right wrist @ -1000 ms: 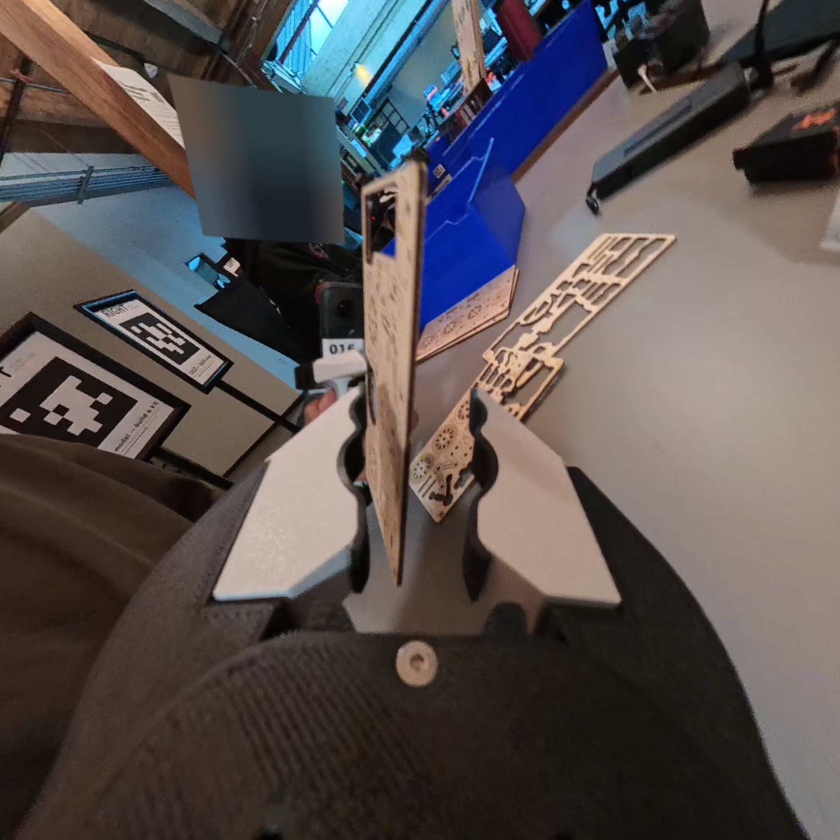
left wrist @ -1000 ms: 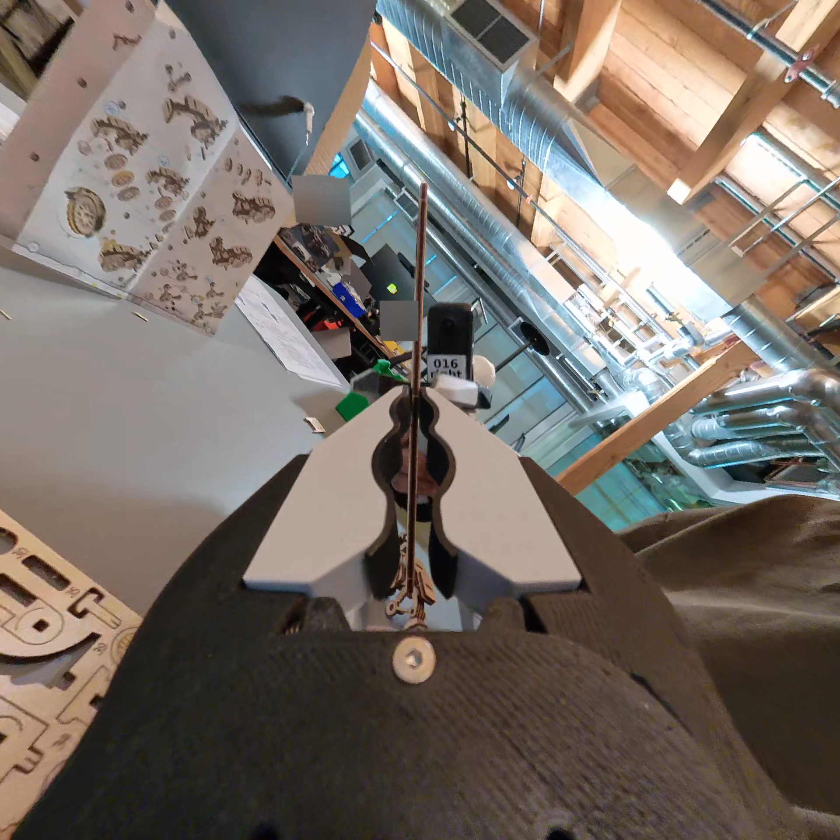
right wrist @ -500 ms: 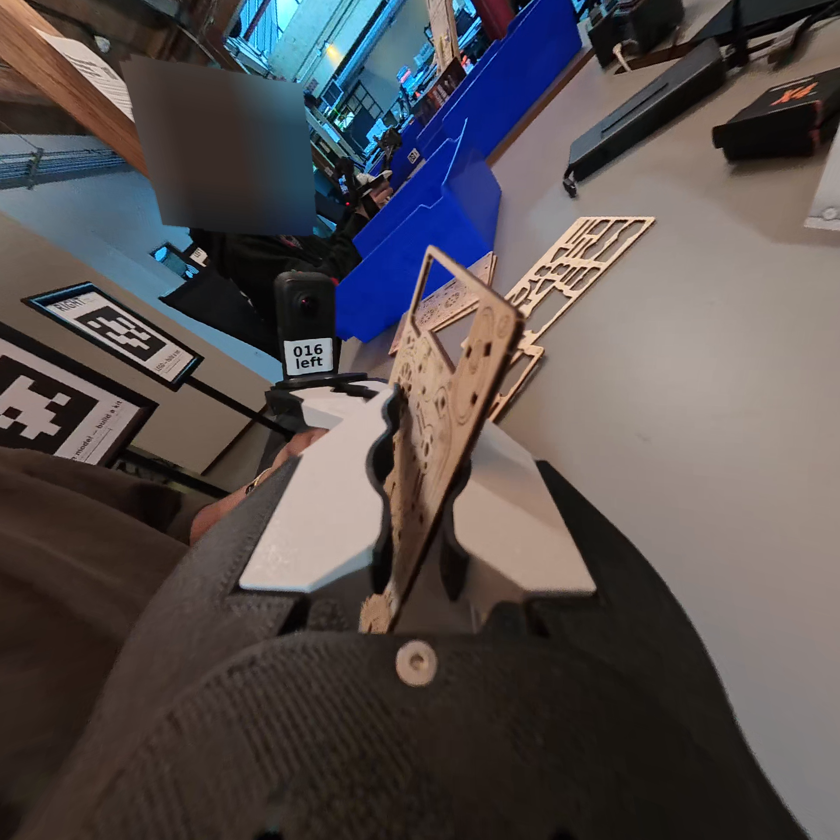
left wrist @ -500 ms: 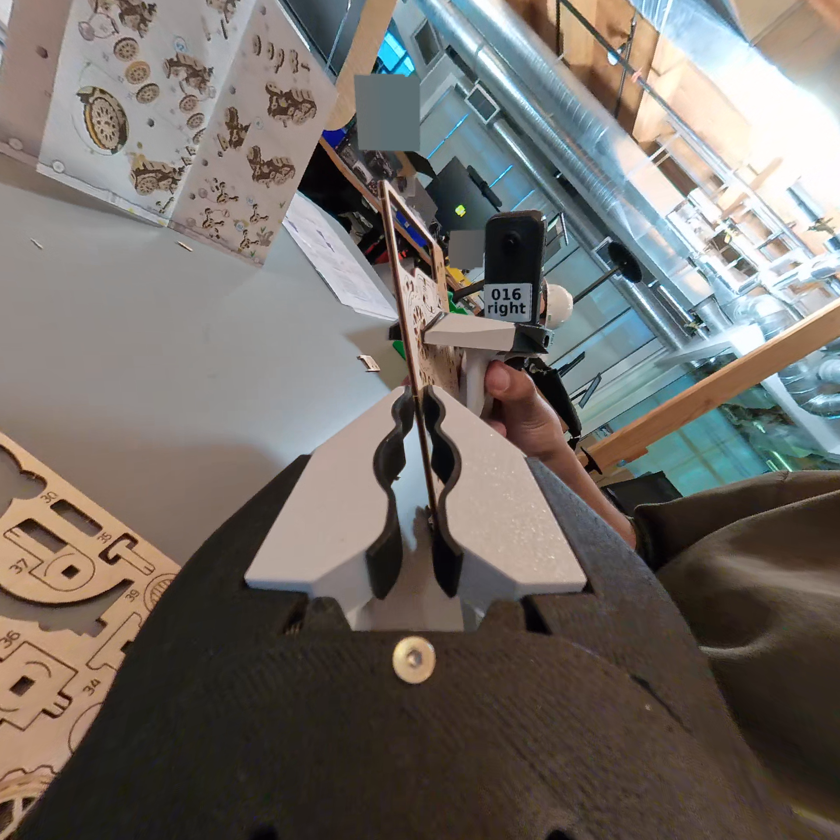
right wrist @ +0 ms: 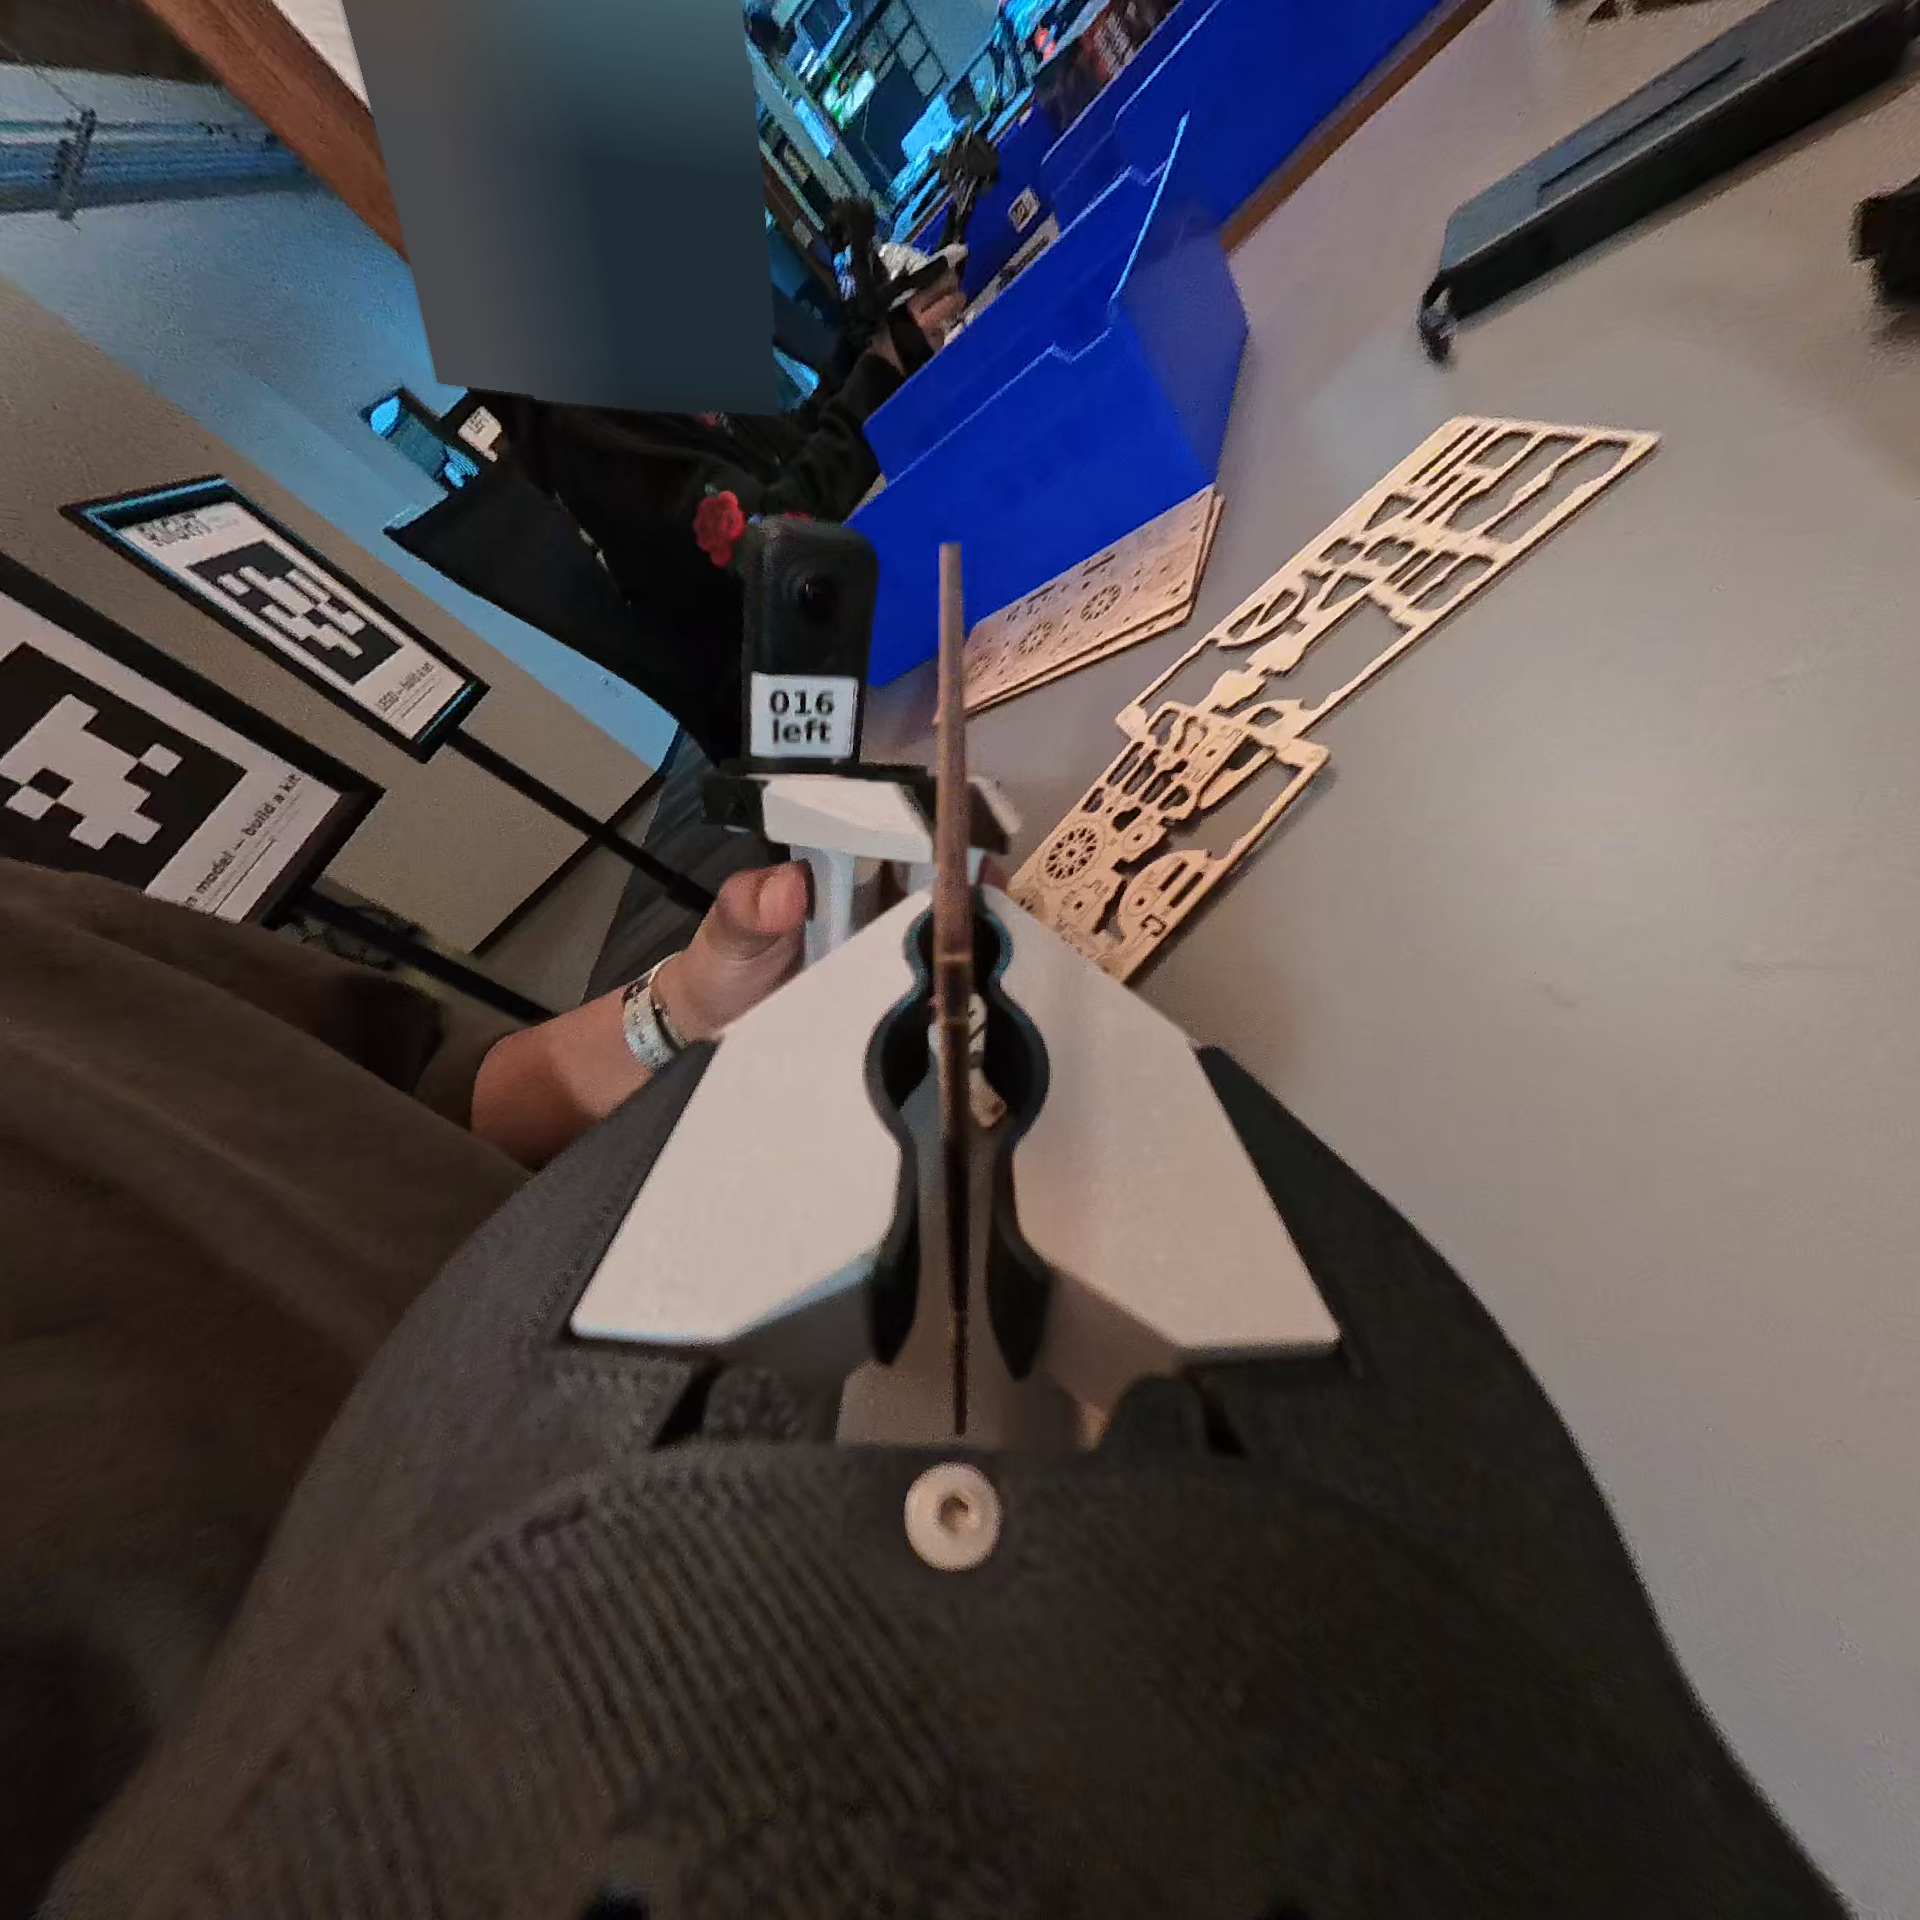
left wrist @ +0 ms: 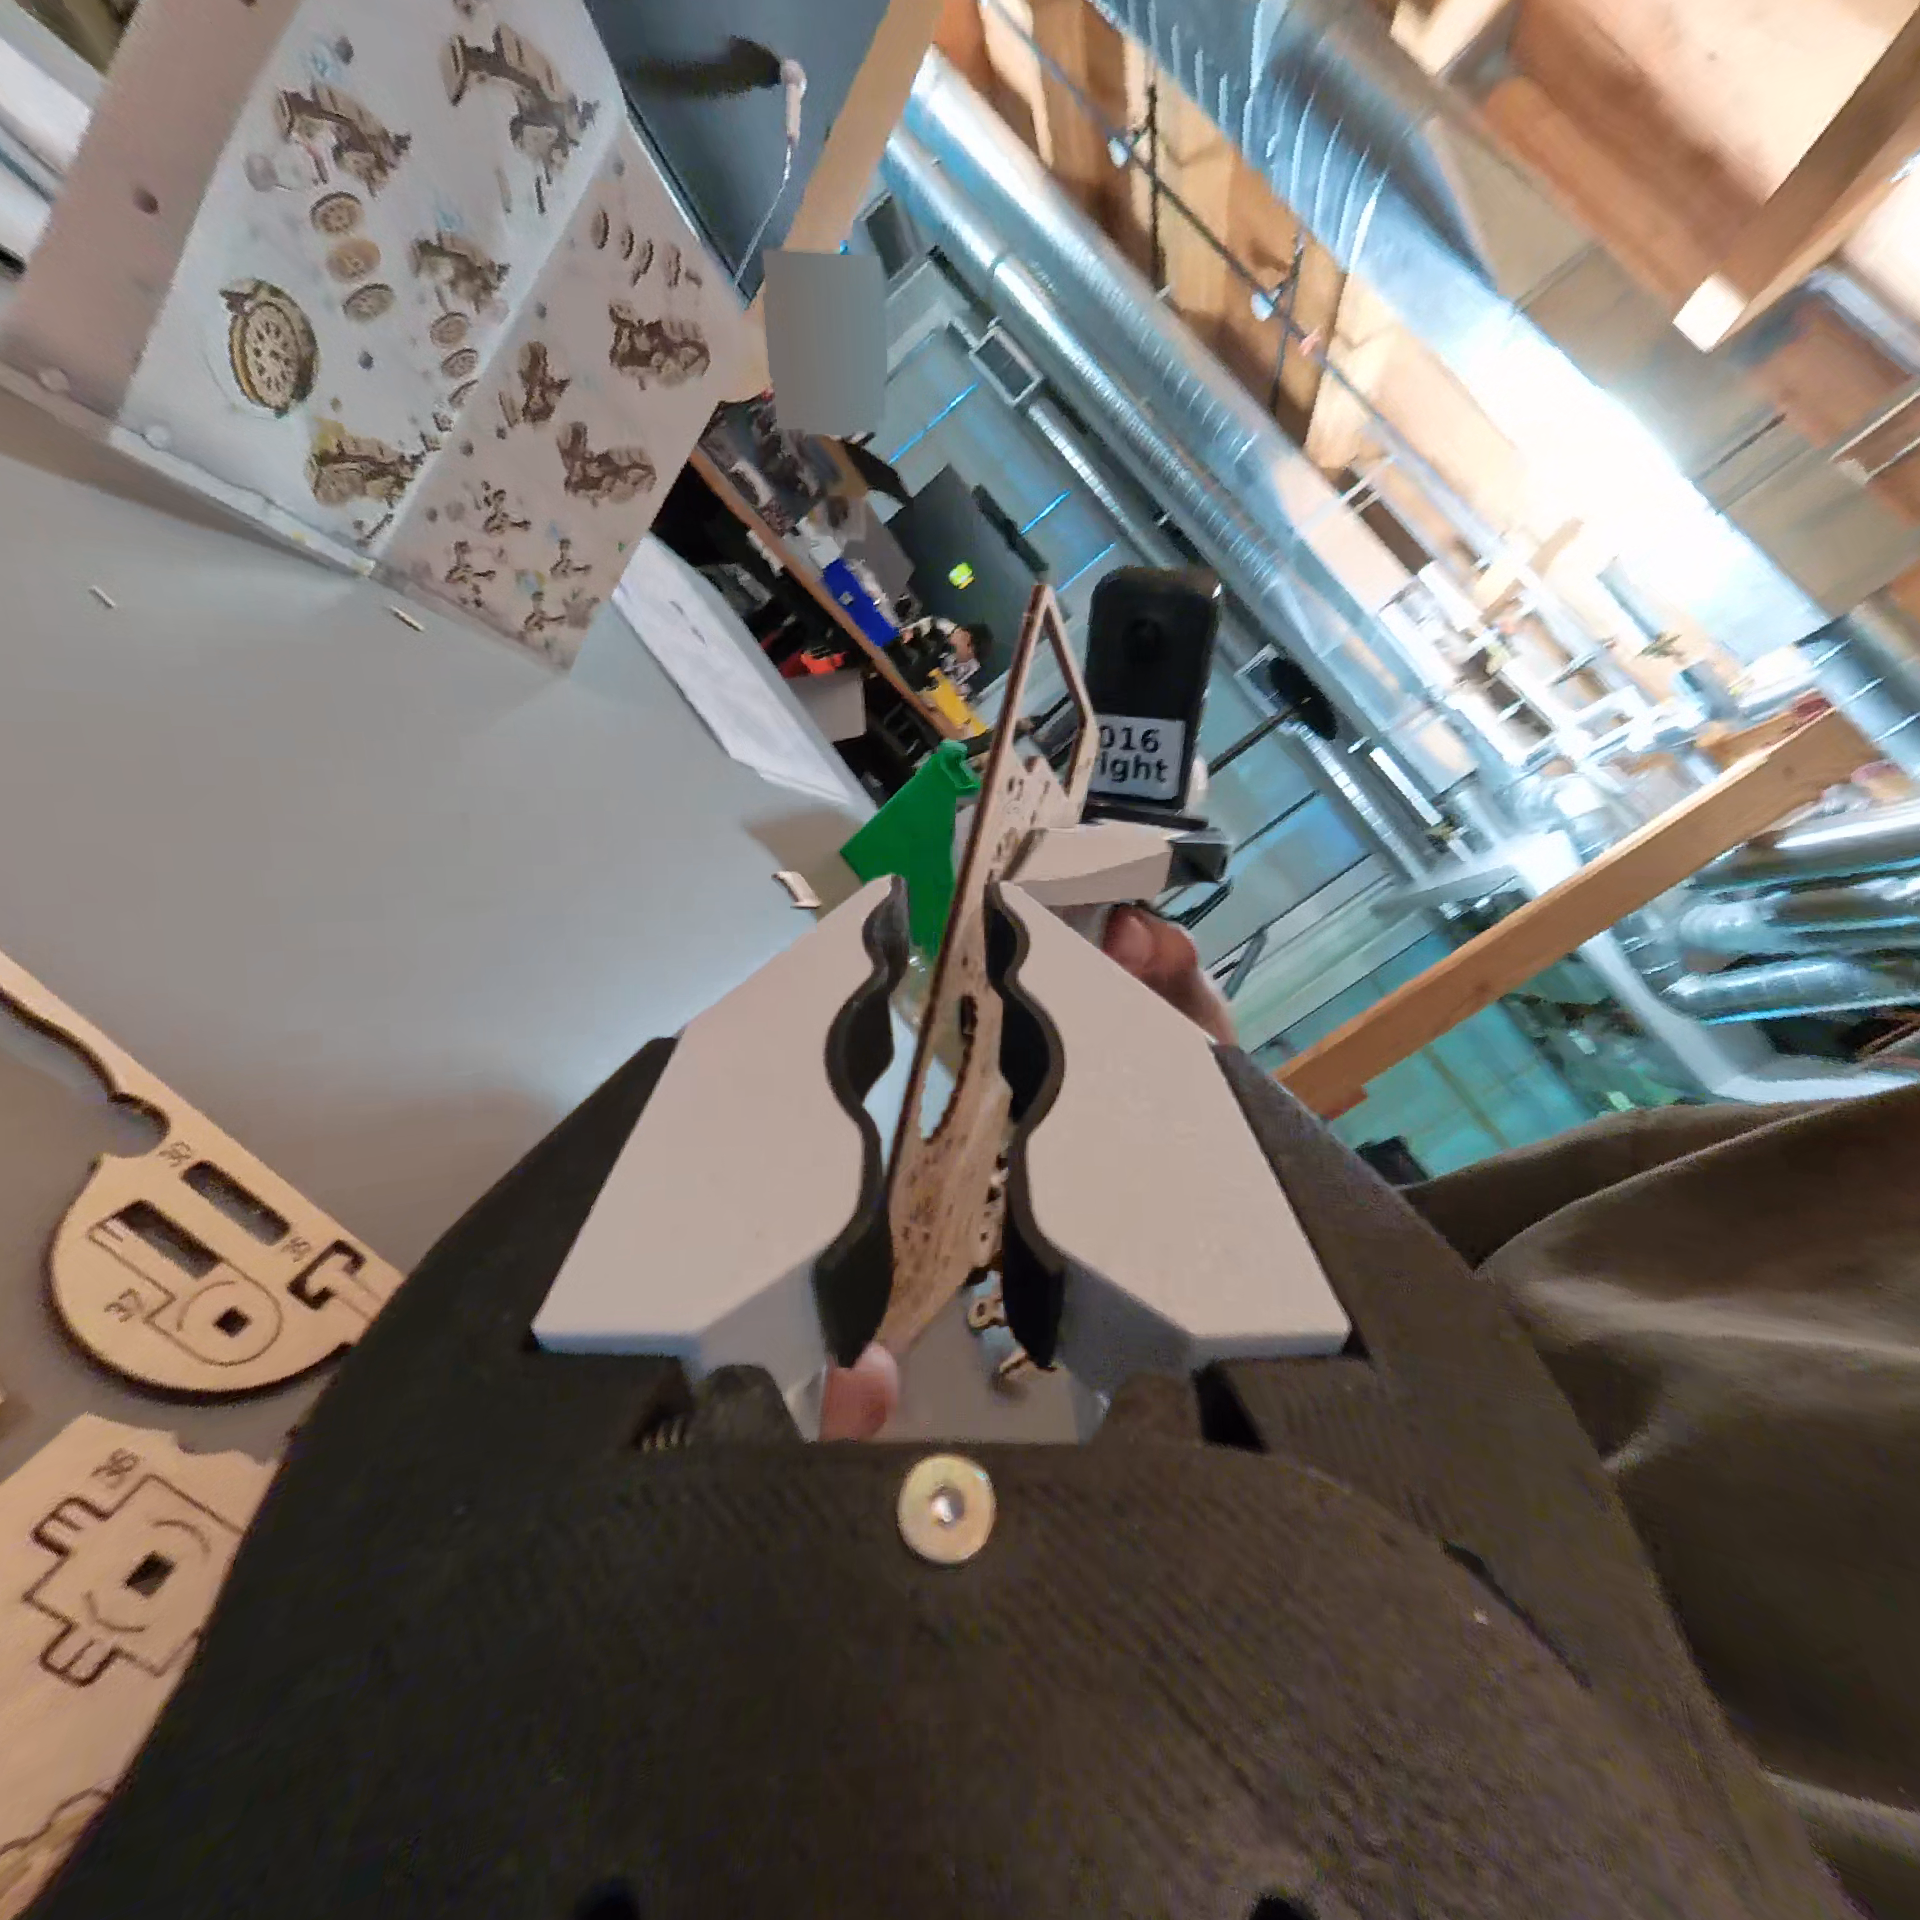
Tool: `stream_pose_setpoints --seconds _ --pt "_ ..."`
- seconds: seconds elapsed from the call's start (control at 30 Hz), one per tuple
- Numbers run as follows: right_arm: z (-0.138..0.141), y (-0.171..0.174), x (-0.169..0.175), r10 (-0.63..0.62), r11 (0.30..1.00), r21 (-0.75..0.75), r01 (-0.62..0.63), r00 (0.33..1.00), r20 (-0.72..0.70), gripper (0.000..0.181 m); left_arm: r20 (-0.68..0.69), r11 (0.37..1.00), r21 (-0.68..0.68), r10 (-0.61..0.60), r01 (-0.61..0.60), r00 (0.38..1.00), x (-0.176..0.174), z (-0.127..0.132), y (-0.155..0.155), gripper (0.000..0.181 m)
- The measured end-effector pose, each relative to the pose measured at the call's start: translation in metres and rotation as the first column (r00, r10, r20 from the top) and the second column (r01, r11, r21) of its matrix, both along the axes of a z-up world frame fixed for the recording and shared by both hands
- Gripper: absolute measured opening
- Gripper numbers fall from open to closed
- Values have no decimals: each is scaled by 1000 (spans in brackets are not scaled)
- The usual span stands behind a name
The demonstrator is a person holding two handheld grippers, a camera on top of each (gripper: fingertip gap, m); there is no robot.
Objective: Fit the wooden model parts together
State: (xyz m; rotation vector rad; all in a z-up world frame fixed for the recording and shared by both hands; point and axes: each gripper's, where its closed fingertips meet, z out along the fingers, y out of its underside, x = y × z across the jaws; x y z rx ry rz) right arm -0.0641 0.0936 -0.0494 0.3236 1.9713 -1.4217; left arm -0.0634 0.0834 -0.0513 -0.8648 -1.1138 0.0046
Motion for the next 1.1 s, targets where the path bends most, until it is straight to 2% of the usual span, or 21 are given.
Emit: stream_pose_setpoints --seconds 0.07,0.13,0.2,0.3,0.53,0.77,1.1 --pt "-3 -2 8 34 999 14 -34 999 11 0 -4 997 -73 -11 11 1000 0 -2 6 20" --pt "-9 -4 12 45 998 41 -45 999 10 1 -17 993 -112 -29 27 999 2 -2 11 10" --pt "-10 -3 12 51 998 47 -51 999 8 3 -6 990 -135 -36 35 999 2 -4 11 7" --pt "-6 0 4 26 999 18 -27 999 19 8 -12 991 -135 -19 17 1000 2 -2 7 4" --pt "-7 8 -2 34 999 18 -34 999 -1 1 13 994 -106 -12 14 1000 0 -7 5 6" --pt "-12 8 -4 11 999 34 -10 1000 -17 1 26 973 -227 52 -45 998 -3 -14 5 8" --pt "-17 7 -6 -13 999 43 14 999 -33 1 67 960 -261 124 -103 990 -6 -19 3 10"
